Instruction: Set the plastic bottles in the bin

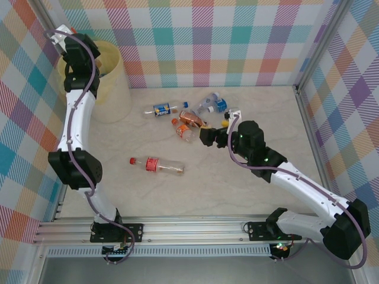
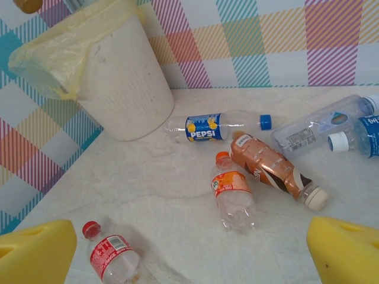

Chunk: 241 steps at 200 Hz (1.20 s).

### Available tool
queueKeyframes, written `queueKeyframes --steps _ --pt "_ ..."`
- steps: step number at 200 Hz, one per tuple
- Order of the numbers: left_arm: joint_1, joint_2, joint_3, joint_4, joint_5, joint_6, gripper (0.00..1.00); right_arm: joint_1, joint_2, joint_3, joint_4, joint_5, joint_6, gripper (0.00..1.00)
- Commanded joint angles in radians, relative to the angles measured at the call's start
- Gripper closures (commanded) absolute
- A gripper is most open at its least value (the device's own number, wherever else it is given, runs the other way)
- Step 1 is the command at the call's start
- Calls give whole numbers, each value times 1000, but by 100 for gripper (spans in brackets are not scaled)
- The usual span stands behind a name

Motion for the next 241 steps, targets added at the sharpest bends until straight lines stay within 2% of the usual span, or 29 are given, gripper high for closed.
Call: queueKeyframes --steps 1,48,75,84,98,111,125,155,192,241 --pt "15 76 115 -7 -23 -28 100 6 -41 -12 -15 21 4 0" --pt "15 201 252 -61 0 -92 100 6 -66 -23 -34 56 4 0" --pt "16 260 309 -79 52 -115 90 6 -63 -21 -34 62 0 0" --pt "15 280 327 -80 97 -120 84 6 -62 -20 -36 62 -2 0" --pt "16 316 362 -97 153 -132 70 6 -60 -18 -38 63 0 0" --pt "16 349 403 -143 161 -151 62 6 -58 -15 -41 60 2 0" --pt "15 371 429 -167 161 -162 48 6 -58 -14 -46 58 5 0" --pt "15 371 445 -182 197 -182 25 6 -68 -23 -55 66 8 0" --pt "16 352 475 -237 265 -201 11 6 -72 -35 -55 110 24 0" --pt "7 301 475 -330 332 -223 4 3 -50 -46 -107 215 110 0"
